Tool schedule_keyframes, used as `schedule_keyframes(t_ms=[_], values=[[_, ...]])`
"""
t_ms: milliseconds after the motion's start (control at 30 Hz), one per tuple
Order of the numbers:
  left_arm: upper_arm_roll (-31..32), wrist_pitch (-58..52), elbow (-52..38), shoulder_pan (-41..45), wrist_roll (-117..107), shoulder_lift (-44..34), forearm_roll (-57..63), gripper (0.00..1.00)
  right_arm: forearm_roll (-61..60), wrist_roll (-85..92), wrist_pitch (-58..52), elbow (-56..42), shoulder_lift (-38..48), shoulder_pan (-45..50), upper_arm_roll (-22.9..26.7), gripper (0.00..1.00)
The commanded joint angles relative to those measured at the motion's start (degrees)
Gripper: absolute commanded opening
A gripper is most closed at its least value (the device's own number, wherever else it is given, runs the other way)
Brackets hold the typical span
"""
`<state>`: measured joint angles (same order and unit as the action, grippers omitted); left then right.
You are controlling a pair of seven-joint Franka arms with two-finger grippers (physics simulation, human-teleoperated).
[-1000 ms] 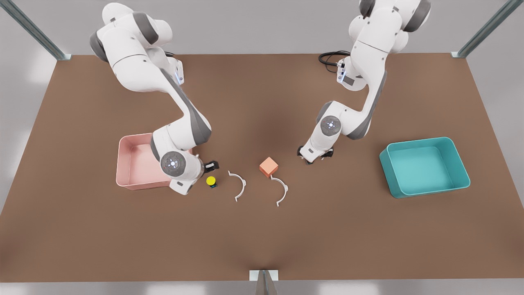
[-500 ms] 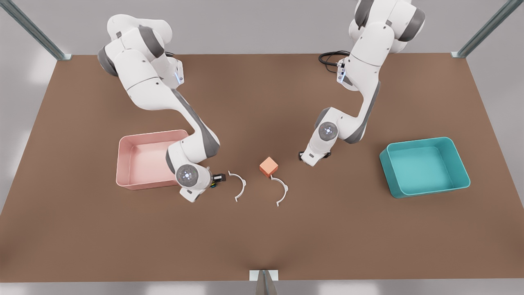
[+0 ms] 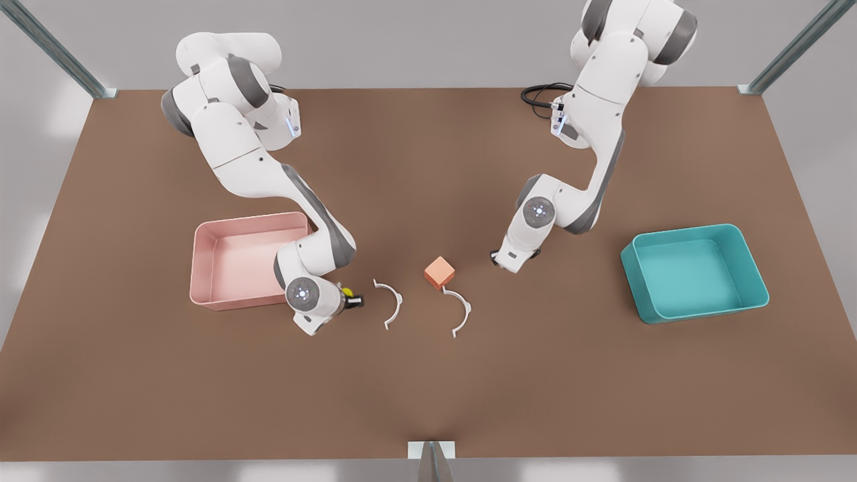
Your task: Place the red button in the blue storage box with the left arm, and place the yellow button in the pink storage box with the right arm
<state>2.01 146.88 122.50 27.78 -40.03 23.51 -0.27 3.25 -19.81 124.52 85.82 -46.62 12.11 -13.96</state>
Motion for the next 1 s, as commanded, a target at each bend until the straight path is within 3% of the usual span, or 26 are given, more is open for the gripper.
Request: schedule_keyframes(t_ms=[0, 133, 267, 433, 533, 667, 833, 967], values=[[0.01, -1.42, 0.02, 0.0, -3.22, -1.09, -0.17, 0.49, 0.01, -0.32, 2.83, -0.03, 0.03, 0.02, -0.01, 0.69], [-0.08, -14.86, 0.02, -3.25, -0.06, -11.02, -0.17, 0.49, 0.01, 1.08, 4.94, 1.72, -0.14, -0.24, -0.01, 0.67], [-0.08, -29.72, 0.1, -13.01, 14.0, -20.78, -0.17, 0.5, 0.01, 1.17, 4.85, 2.87, -0.14, -0.68, -0.01, 0.67], [-0.52, -34.03, -0.16, -29.18, 38.87, -24.21, -0.17, 0.5, 0.01, 1.17, 4.85, 3.22, 0.03, -0.33, -0.19, 0.6], [-2.54, -32.97, -1.39, -36.74, 54.25, -22.89, -0.34, 0.5, 0.01, 1.09, 4.77, 3.22, 0.03, -0.24, -0.27, 0.54], [-8.16, -32.09, -7.45, -36.92, 66.21, -16.92, -0.43, 0.49, 0.01, 1.17, 4.5, 3.22, 0.03, -0.24, -0.36, 0.51], [-10.8, -30.34, -14.84, -39.11, 75.53, -5.76, -1.48, 0.49, 0.01, 1.09, 4.33, 3.13, 0.38, -0.24, -0.36, 0.66], [-10.8, -24.63, -16.16, -40.87, 77.55, 1.72, -2.63, 0.49, 2.03, 0.82, 4.24, 2.95, 1.35, -0.15, -0.54, 0.7]])
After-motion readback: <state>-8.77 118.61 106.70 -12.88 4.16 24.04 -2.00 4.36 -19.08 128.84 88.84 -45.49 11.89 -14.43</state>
